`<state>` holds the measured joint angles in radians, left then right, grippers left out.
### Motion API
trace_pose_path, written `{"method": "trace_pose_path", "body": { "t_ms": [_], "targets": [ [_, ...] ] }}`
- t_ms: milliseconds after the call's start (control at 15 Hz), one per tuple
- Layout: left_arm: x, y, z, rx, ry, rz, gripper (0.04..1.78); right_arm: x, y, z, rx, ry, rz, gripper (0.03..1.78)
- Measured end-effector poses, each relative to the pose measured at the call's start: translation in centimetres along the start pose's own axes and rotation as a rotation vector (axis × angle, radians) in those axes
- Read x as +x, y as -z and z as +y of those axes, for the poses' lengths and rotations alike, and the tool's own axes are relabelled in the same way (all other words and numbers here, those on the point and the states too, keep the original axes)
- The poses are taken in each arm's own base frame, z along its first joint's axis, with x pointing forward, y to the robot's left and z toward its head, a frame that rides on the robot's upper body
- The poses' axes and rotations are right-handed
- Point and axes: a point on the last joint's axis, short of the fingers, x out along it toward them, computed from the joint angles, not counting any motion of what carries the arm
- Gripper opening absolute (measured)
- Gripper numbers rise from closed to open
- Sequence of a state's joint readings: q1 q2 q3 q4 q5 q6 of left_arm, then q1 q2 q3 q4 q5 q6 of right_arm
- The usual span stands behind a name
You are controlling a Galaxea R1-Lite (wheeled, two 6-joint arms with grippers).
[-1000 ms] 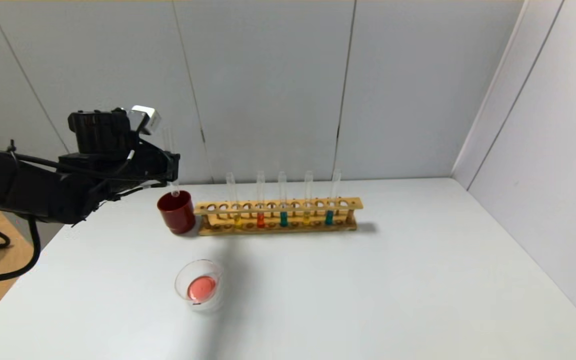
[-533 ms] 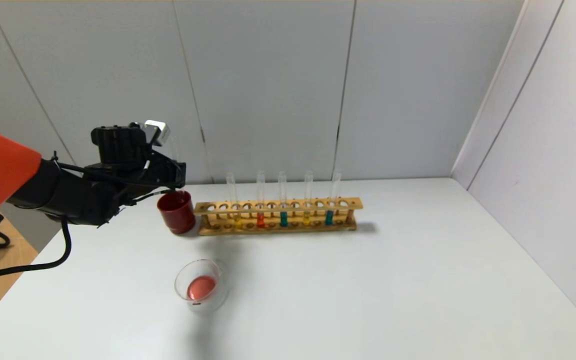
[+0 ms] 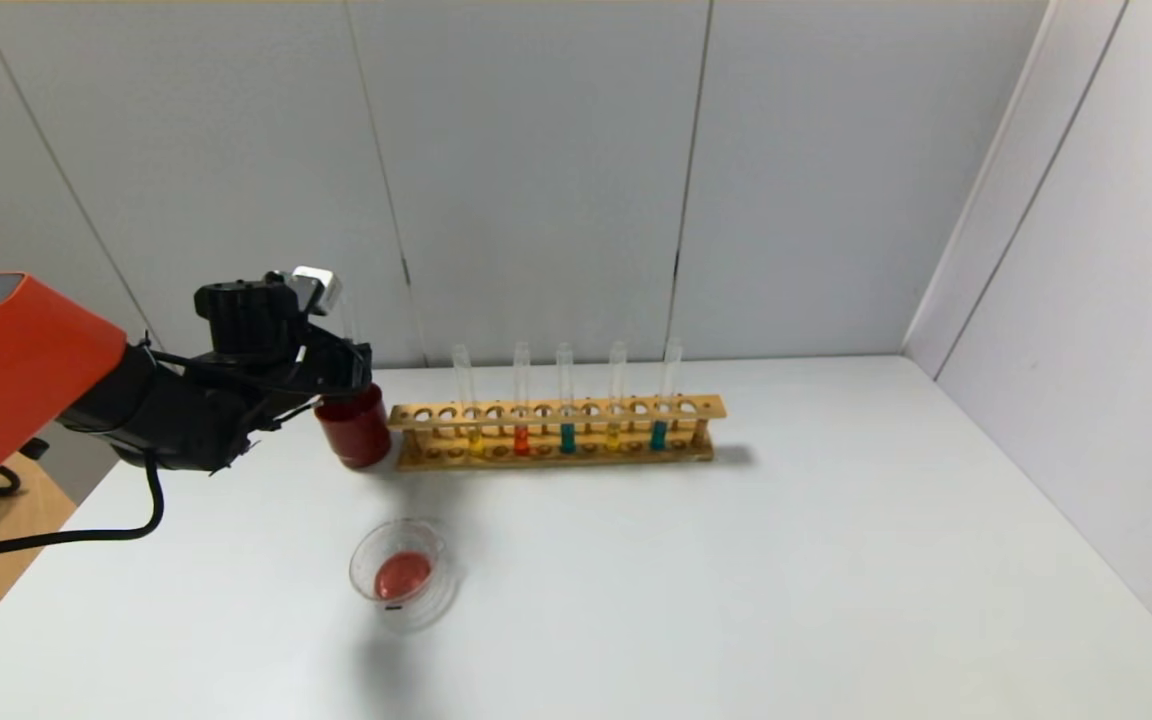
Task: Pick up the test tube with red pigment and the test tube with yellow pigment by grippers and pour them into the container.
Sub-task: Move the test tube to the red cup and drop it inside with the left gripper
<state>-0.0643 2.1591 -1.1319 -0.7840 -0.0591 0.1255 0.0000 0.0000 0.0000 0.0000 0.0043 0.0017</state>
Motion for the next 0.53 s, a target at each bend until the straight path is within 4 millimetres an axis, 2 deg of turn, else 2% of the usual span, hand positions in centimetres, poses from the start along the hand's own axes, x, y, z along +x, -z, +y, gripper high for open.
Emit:
{"method": "trace_pose_path", "body": {
  "t_ms": [533],
  "targets": [
    [0.3,1.7,-0.3,0.011,-0.005,-0.037,0.32,0.0,0.0,0.0,0.0,0.0,0.0,1.75]
  ]
}}
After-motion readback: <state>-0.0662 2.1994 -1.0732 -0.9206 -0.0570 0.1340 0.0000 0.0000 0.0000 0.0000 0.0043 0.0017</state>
